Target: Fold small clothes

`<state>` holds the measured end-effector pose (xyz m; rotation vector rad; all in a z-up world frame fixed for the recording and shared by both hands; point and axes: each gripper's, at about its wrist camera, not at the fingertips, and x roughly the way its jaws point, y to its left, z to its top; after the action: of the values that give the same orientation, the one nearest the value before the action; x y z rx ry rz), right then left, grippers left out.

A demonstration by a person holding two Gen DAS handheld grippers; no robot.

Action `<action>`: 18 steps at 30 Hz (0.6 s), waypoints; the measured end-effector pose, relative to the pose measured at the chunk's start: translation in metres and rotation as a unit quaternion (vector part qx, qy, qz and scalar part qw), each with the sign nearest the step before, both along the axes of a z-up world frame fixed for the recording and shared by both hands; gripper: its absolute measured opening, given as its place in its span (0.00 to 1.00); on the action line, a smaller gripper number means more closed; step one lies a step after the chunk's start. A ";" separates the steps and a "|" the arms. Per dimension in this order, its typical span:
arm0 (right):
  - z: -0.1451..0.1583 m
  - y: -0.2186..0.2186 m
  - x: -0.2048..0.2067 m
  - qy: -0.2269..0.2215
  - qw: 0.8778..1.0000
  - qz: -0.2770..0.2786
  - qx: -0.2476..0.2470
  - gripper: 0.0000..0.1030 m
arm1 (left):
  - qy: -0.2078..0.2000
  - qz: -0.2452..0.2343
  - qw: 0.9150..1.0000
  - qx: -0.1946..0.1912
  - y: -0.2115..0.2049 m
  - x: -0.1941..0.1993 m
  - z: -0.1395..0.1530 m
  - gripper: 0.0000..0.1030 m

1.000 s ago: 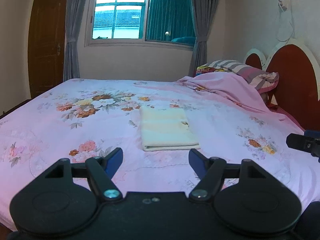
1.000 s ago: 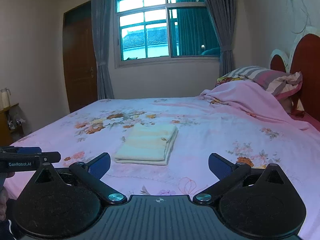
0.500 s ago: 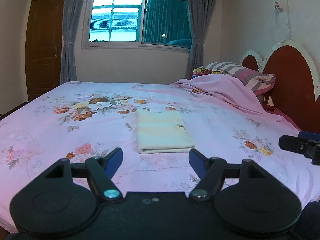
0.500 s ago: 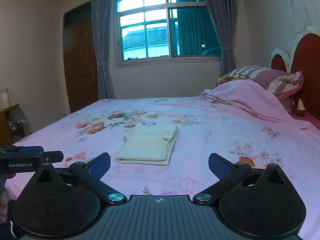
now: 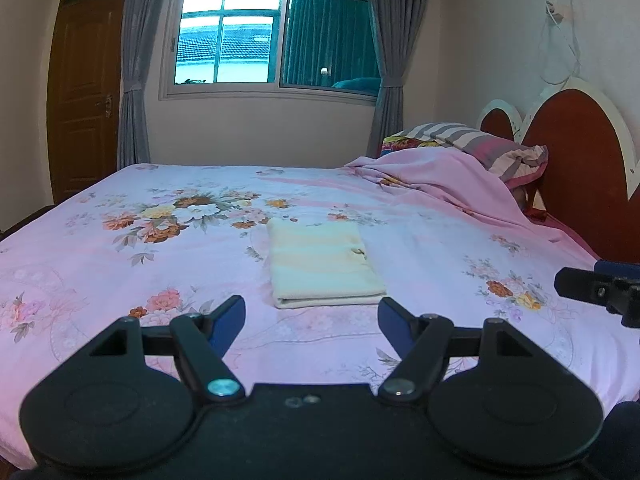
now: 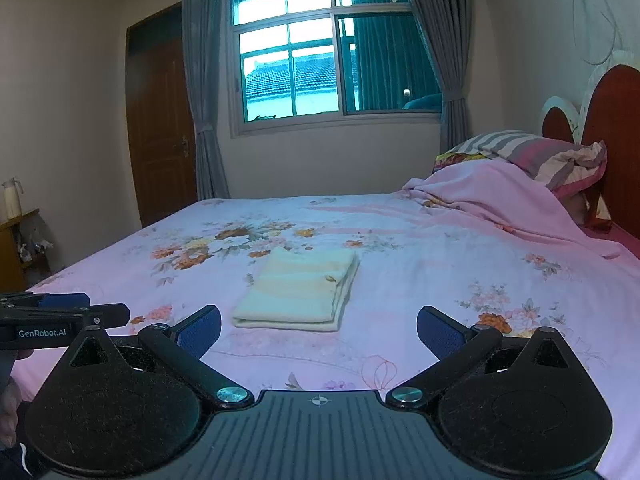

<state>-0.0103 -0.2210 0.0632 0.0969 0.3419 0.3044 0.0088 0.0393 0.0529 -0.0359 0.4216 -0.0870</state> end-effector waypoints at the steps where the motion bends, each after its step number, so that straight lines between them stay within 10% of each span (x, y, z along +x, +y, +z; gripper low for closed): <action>1: 0.000 0.000 0.000 0.000 1.000 0.001 0.000 1.00 | 0.000 -0.001 1.000 0.000 0.000 0.000 0.000 0.69; 18: 0.000 0.000 0.004 0.002 1.000 0.009 -0.003 1.00 | 0.000 -0.003 1.000 0.005 -0.001 0.004 0.000 0.70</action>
<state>-0.0065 -0.2206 0.0631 0.0876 0.3478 0.3212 0.0128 0.0380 0.0533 -0.0247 0.4213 -0.0901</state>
